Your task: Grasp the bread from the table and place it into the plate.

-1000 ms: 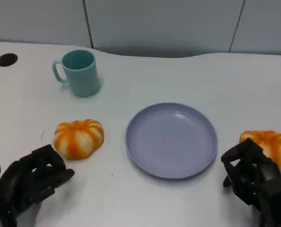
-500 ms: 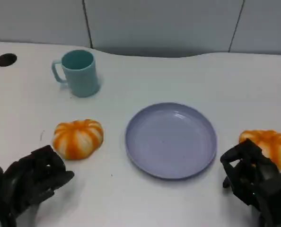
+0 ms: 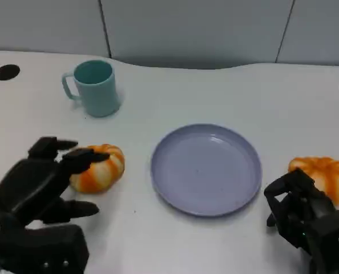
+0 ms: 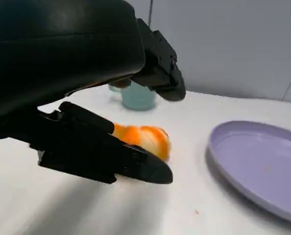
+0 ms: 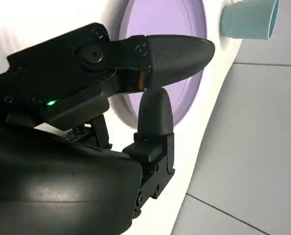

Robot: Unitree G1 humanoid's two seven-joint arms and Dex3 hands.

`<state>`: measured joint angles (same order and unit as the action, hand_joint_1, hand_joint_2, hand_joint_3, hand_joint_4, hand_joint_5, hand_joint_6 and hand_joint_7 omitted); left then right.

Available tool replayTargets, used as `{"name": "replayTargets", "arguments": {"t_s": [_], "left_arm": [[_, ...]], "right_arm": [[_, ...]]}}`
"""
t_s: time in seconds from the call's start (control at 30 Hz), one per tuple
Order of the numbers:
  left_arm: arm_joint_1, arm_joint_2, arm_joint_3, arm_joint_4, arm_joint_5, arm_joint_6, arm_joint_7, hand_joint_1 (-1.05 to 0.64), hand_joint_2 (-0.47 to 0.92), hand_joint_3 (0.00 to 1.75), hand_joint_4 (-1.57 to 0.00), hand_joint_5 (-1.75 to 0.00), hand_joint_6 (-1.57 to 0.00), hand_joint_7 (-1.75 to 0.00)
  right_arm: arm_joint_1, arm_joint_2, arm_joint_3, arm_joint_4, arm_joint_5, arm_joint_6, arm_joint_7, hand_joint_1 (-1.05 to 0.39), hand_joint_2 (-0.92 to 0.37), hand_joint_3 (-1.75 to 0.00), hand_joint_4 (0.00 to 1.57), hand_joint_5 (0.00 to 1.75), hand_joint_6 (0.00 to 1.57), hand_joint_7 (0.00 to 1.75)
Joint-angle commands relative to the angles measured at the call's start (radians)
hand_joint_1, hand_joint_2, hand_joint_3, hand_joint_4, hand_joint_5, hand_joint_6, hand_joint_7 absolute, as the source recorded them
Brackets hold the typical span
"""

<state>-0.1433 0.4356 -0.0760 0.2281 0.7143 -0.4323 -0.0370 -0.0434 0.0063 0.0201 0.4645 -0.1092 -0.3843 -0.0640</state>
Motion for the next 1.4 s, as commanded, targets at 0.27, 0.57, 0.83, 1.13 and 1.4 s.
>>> {"name": "replayTargets", "arguments": {"t_s": [0.27, 0.57, 0.83, 1.13, 1.4], "left_arm": [[-0.265, 0.052, -0.172, 0.175, 0.086, 0.176, -0.135, -0.84, 0.91, 0.02, 0.0, 0.0, -0.06, 0.0], [-0.575, -0.057, -0.377, 0.729, 0.139, 0.22, -0.12, -0.88, 0.9, 0.01, 0.0, 0.0, -0.03, 0.0], [-0.691, -0.175, -0.451, 1.047, 0.11, 0.235, -0.062, -0.82, 0.8, 0.0, 0.0, 0.0, -0.12, -0.03], [-0.673, -0.234, -0.479, 1.12, 0.093, 0.284, 0.063, -0.67, 0.77, 0.0, -0.17, -0.1, -0.29, -0.08], [-0.621, -0.235, -0.471, 1.126, 0.054, 0.237, 0.285, -0.22, 0.9, 0.08, -0.81, -1.74, -0.62, -1.74]], "right_arm": [[-0.022, -0.002, -0.008, 0.042, 0.006, -0.048, -0.01, -0.29, -0.92, -0.41, 0.64, 1.75, 0.39, 1.73], [-0.017, -0.003, -0.004, 0.029, -0.001, -0.026, -0.013, -0.31, -0.92, -0.42, 0.64, 1.75, 0.38, 1.75], [0.012, 0.003, -0.002, -0.019, 0.008, -0.004, -0.005, -0.28, -0.92, -0.42, 0.62, 1.75, 0.37, 1.75], [0.031, -0.001, 0.003, -0.039, -0.007, -0.014, -0.01, -0.3, -0.92, -0.42, 0.64, 1.75, 0.37, 1.74], [0.049, 0.009, 0.003, -0.08, 0.004, 0.014, -0.005, -0.29, -0.92, -0.43, 0.61, 1.75, 0.36, 1.74]]}}
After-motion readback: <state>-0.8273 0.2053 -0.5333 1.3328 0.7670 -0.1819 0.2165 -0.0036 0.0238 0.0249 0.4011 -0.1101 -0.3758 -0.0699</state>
